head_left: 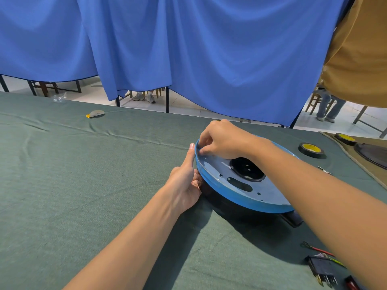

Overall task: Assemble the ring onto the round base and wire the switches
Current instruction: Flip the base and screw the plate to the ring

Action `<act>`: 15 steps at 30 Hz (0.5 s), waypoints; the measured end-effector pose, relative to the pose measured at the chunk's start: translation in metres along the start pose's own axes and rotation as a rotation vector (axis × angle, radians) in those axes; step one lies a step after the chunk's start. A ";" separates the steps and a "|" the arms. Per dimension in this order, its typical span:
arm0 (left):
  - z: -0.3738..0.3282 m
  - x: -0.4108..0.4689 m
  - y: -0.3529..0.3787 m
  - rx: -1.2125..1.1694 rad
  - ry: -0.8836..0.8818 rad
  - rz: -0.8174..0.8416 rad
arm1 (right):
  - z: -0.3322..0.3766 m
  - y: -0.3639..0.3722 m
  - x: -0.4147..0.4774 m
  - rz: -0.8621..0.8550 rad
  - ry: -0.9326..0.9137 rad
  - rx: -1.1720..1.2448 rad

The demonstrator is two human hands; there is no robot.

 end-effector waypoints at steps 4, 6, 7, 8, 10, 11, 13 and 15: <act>0.001 -0.001 0.001 0.001 -0.011 0.003 | 0.004 -0.003 0.001 -0.028 -0.014 0.018; 0.000 -0.001 0.000 -0.011 -0.006 -0.002 | 0.002 -0.002 0.001 -0.022 -0.001 0.038; 0.000 0.000 -0.001 -0.017 -0.006 -0.005 | 0.003 0.001 0.001 -0.001 0.003 0.035; 0.000 0.000 -0.001 -0.019 -0.009 -0.005 | 0.003 0.003 0.001 0.020 0.004 0.029; 0.001 0.000 0.000 -0.014 -0.011 -0.004 | 0.005 0.004 0.001 0.039 0.004 0.015; 0.001 0.000 0.000 -0.012 -0.011 -0.005 | 0.005 0.003 0.002 0.037 0.005 0.011; 0.000 0.000 0.000 -0.005 -0.010 -0.002 | 0.004 0.001 0.004 0.019 0.009 0.017; 0.000 0.000 0.000 -0.004 -0.010 0.003 | 0.003 0.003 0.004 0.006 0.013 0.023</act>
Point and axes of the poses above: each hand's wrist, its own x-axis towards the middle knuckle, its own y-axis out of the palm, z = x × y, the point moved 10 cm from there along x, towards the middle knuckle, and after that the axes turned 8 degrees about -y, right-handed, at the moved point
